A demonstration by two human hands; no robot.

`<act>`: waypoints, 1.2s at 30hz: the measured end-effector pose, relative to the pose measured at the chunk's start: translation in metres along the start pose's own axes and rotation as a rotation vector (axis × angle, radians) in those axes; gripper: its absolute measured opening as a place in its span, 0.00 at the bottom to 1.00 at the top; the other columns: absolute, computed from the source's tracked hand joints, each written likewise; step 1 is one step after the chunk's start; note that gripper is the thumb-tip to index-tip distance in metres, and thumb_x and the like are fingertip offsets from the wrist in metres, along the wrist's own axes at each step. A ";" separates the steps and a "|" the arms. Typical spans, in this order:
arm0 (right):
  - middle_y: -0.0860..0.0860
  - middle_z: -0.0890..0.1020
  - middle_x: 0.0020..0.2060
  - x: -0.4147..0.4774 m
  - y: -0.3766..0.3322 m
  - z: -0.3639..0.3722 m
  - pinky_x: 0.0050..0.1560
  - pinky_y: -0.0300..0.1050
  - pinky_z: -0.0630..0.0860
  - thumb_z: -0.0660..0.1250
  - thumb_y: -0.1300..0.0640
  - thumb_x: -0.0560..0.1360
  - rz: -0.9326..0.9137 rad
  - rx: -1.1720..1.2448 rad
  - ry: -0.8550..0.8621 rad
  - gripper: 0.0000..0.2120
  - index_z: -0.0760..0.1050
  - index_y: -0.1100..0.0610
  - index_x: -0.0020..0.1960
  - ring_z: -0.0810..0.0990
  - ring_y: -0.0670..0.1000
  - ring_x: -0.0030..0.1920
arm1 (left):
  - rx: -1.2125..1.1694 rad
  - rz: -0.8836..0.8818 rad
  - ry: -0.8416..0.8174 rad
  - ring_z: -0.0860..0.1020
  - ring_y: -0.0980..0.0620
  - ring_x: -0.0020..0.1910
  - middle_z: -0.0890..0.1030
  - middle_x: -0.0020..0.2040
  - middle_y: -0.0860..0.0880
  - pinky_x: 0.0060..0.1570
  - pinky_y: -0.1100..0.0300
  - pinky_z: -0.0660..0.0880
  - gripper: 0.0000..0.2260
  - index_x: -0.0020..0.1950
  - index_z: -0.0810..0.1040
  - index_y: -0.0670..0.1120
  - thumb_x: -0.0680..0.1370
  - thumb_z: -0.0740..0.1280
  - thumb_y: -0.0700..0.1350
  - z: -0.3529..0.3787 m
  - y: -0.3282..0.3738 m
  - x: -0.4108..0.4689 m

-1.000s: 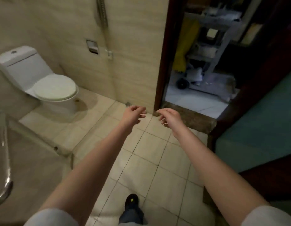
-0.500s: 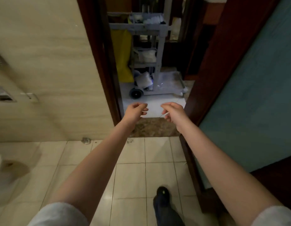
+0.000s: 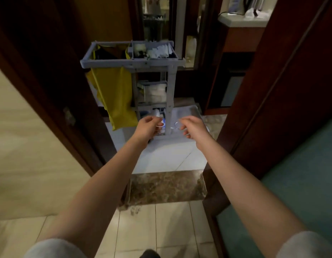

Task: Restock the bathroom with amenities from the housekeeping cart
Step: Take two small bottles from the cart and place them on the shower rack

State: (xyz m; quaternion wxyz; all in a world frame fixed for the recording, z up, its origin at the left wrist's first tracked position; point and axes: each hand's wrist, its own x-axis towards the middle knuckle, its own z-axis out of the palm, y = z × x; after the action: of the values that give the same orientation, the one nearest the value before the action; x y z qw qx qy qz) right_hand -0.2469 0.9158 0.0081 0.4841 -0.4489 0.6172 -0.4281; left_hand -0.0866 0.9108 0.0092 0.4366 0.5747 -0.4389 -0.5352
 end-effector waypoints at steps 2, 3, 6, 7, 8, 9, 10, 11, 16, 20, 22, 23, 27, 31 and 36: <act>0.50 0.75 0.30 0.047 -0.012 0.011 0.23 0.35 0.64 0.63 0.59 0.76 -0.007 0.010 -0.005 0.07 0.73 0.53 0.39 0.68 0.48 0.27 | 0.011 0.004 0.008 0.75 0.53 0.37 0.78 0.37 0.50 0.34 0.63 0.68 0.08 0.38 0.74 0.48 0.78 0.64 0.45 -0.001 0.013 0.048; 0.50 0.75 0.30 0.073 -0.017 0.018 0.24 0.36 0.64 0.63 0.59 0.76 -0.013 0.003 -0.006 0.08 0.73 0.53 0.39 0.68 0.48 0.27 | 0.021 0.008 0.009 0.75 0.53 0.38 0.78 0.37 0.50 0.35 0.62 0.68 0.08 0.38 0.74 0.48 0.78 0.64 0.45 -0.003 0.018 0.075; 0.49 0.75 0.31 0.150 -0.035 0.038 0.26 0.37 0.65 0.63 0.58 0.76 -0.036 -0.012 0.007 0.06 0.74 0.53 0.41 0.69 0.47 0.27 | 0.034 0.030 -0.010 0.74 0.54 0.34 0.78 0.37 0.50 0.38 0.60 0.68 0.07 0.40 0.75 0.47 0.78 0.63 0.45 -0.012 0.031 0.159; 0.49 0.75 0.31 0.176 -0.041 0.045 0.26 0.36 0.65 0.63 0.57 0.76 -0.046 -0.012 0.015 0.05 0.74 0.53 0.41 0.70 0.47 0.26 | 0.034 0.034 -0.009 0.75 0.54 0.34 0.78 0.36 0.50 0.38 0.59 0.68 0.06 0.42 0.76 0.46 0.78 0.63 0.46 -0.016 0.036 0.189; 0.49 0.75 0.31 0.203 -0.047 0.051 0.26 0.35 0.65 0.63 0.57 0.76 -0.049 -0.006 0.028 0.05 0.74 0.53 0.42 0.70 0.46 0.26 | 0.040 0.035 -0.001 0.75 0.54 0.35 0.79 0.37 0.50 0.38 0.60 0.69 0.06 0.43 0.76 0.46 0.77 0.63 0.46 -0.020 0.040 0.220; 0.50 0.75 0.31 0.226 -0.053 0.058 0.25 0.34 0.65 0.63 0.58 0.77 -0.044 0.008 0.042 0.05 0.74 0.54 0.42 0.71 0.45 0.25 | 0.051 0.036 0.008 0.76 0.54 0.36 0.79 0.38 0.50 0.37 0.60 0.70 0.06 0.44 0.76 0.46 0.77 0.63 0.46 -0.024 0.045 0.248; 0.50 0.75 0.31 0.248 -0.060 0.064 0.23 0.33 0.65 0.63 0.59 0.77 -0.038 0.024 0.053 0.04 0.75 0.56 0.44 0.71 0.44 0.25 | 0.053 0.035 0.013 0.76 0.54 0.36 0.79 0.38 0.50 0.35 0.61 0.69 0.06 0.44 0.76 0.45 0.78 0.63 0.46 -0.028 0.052 0.274; 0.51 0.75 0.32 0.270 -0.068 0.070 0.23 0.32 0.65 0.63 0.59 0.77 -0.037 0.032 0.053 0.04 0.75 0.58 0.47 0.71 0.45 0.26 | 0.045 0.031 0.019 0.75 0.54 0.35 0.78 0.38 0.50 0.34 0.61 0.68 0.06 0.43 0.76 0.45 0.78 0.63 0.46 -0.030 0.060 0.300; 0.49 0.77 0.35 0.373 -0.112 0.093 0.28 0.33 0.69 0.63 0.56 0.77 -0.053 -0.031 0.018 0.08 0.77 0.58 0.52 0.72 0.46 0.31 | 0.053 0.019 0.043 0.74 0.55 0.35 0.78 0.38 0.50 0.34 0.61 0.68 0.05 0.45 0.76 0.44 0.77 0.64 0.45 -0.034 0.097 0.407; 0.50 0.77 0.34 0.461 -0.137 0.111 0.32 0.38 0.69 0.63 0.57 0.77 -0.077 -0.060 -0.019 0.08 0.77 0.59 0.52 0.73 0.48 0.31 | 0.072 0.044 0.041 0.75 0.55 0.37 0.78 0.39 0.50 0.35 0.61 0.68 0.05 0.47 0.76 0.44 0.77 0.64 0.45 -0.033 0.124 0.488; 0.51 0.77 0.34 0.507 -0.146 0.120 0.33 0.38 0.70 0.63 0.56 0.77 -0.112 -0.082 -0.058 0.06 0.76 0.58 0.50 0.74 0.48 0.32 | 0.096 0.071 0.060 0.75 0.54 0.37 0.78 0.38 0.50 0.36 0.61 0.69 0.06 0.43 0.76 0.45 0.78 0.63 0.45 -0.035 0.135 0.530; 0.50 0.77 0.34 0.530 -0.151 0.123 0.34 0.39 0.70 0.63 0.56 0.77 -0.131 -0.087 -0.075 0.06 0.76 0.57 0.50 0.74 0.48 0.32 | 0.108 0.084 0.077 0.74 0.55 0.37 0.77 0.37 0.50 0.36 0.62 0.69 0.06 0.42 0.76 0.45 0.78 0.63 0.44 -0.035 0.141 0.552; 0.50 0.77 0.37 0.616 -0.168 0.129 0.38 0.41 0.72 0.62 0.56 0.78 -0.134 -0.083 -0.119 0.06 0.76 0.57 0.52 0.75 0.47 0.36 | 0.141 0.099 0.159 0.75 0.55 0.38 0.78 0.38 0.50 0.38 0.61 0.71 0.06 0.46 0.77 0.43 0.78 0.63 0.43 -0.038 0.162 0.629; 0.49 0.77 0.38 0.699 -0.174 0.131 0.40 0.42 0.74 0.62 0.57 0.78 -0.107 -0.161 -0.137 0.04 0.76 0.54 0.48 0.75 0.48 0.36 | 0.182 0.084 0.198 0.76 0.51 0.41 0.78 0.38 0.49 0.44 0.57 0.73 0.07 0.40 0.77 0.46 0.78 0.63 0.42 -0.046 0.176 0.691; 0.50 0.78 0.45 0.770 -0.169 0.147 0.47 0.43 0.71 0.64 0.54 0.77 -0.181 -0.491 -0.238 0.06 0.76 0.55 0.51 0.76 0.50 0.47 | 0.343 0.057 0.271 0.76 0.50 0.48 0.79 0.45 0.49 0.46 0.57 0.74 0.05 0.50 0.78 0.45 0.78 0.66 0.45 -0.071 0.180 0.748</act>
State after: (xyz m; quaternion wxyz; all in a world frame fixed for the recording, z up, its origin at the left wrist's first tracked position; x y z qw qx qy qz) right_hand -0.1781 0.1168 -0.0171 0.3897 -0.6530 0.5987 -0.2515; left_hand 0.0091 0.1444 0.0135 0.4026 0.6945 -0.4768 -0.3580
